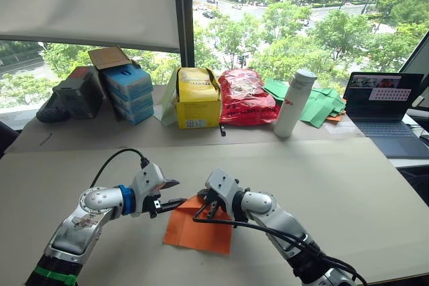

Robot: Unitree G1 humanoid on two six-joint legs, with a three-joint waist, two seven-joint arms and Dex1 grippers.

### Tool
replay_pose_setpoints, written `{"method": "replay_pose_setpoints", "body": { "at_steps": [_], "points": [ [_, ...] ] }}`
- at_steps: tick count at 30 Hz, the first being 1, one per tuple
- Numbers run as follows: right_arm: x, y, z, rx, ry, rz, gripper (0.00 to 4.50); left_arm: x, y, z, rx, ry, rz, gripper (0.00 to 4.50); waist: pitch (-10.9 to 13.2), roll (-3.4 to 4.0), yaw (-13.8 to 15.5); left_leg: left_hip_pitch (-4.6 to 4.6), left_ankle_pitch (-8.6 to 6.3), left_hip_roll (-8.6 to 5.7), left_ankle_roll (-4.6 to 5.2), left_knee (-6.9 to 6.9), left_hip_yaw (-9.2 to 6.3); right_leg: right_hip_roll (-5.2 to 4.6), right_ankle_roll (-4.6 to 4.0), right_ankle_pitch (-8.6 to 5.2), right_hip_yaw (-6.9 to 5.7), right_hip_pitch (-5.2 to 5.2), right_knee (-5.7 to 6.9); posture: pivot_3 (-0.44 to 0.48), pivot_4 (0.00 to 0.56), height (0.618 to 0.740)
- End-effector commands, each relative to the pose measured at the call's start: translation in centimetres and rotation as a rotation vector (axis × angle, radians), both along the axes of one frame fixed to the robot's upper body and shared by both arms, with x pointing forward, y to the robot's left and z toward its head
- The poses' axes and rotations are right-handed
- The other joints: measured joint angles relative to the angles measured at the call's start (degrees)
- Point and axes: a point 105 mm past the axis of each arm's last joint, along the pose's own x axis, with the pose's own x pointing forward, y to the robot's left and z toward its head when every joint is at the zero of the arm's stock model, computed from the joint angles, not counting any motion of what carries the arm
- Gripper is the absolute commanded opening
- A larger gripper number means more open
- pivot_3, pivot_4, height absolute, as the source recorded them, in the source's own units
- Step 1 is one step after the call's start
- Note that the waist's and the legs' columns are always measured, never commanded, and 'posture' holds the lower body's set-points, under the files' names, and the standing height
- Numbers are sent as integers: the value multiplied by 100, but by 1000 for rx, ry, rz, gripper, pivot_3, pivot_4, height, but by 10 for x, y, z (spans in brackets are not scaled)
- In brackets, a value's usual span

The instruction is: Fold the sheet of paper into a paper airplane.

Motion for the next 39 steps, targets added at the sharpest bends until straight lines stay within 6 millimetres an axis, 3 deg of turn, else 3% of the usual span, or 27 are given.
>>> {"method": "replay_pose_setpoints", "body": {
  "at_steps": [1, 5, 8, 17, 27, 32, 39],
  "points": [
    [5, -10, -10, -31, 37, -45, 0, 3, -11, 9, -114, 61, -13, 2318, 0, 0, -9, 2, 1, -2, -2, -1, 1, 0, 0, 0, 3, 1, 0, 0, 150, 740],
    [6, -10, -9, -29, 33, -53, 0, 0, -28, 0, -141, 126, -39, 999, -2, -4, -16, -3, 22, -3, -38, -1, 5, 8, 2, -1, 6, 2, 0, 0, 150, 740],
    [7, -12, -8, -26, 31, -65, 0, -1, -33, -23, -82, 161, -24, 51, -2, -4, -10, -4, 23, -2, -40, -1, 5, 10, 2, -1, 9, 0, -2, 0, 150, 740],
    [8, -16, -8, -26, 33, -93, 0, 2, -44, -39, -15, 169, -24, 51, -2, -4, 9, -4, 20, -2, -35, -2, 4, 3, 1, -1, 12, -2, -3, 0, 150, 740],
    [6, -13, -8, -26, 36, -84, 0, 8, -40, -68, 114, 238, 36, 51, -5, -5, 25, 2, 15, -3, -26, -1, 4, 2, 1, -1, 12, 4, -1, 0, 150, 740],
    [5, -14, -8, -32, 37, -89, 0, -7, -34, -82, 162, 282, -7, 51, -15, -9, 11, 19, 0, -2, 0, -4, 4, 1, 0, -1, 20, 11, 2, 0, 150, 740],
    [5, -14, -10, -40, 41, -88, 0, -18, -23, -86, 188, 299, -9, 51, -20, -6, -18, 30, 0, 0, -1, -14, 5, -2, -2, -2, 29, 12, 2, 0, 150, 740]
  ]
}}
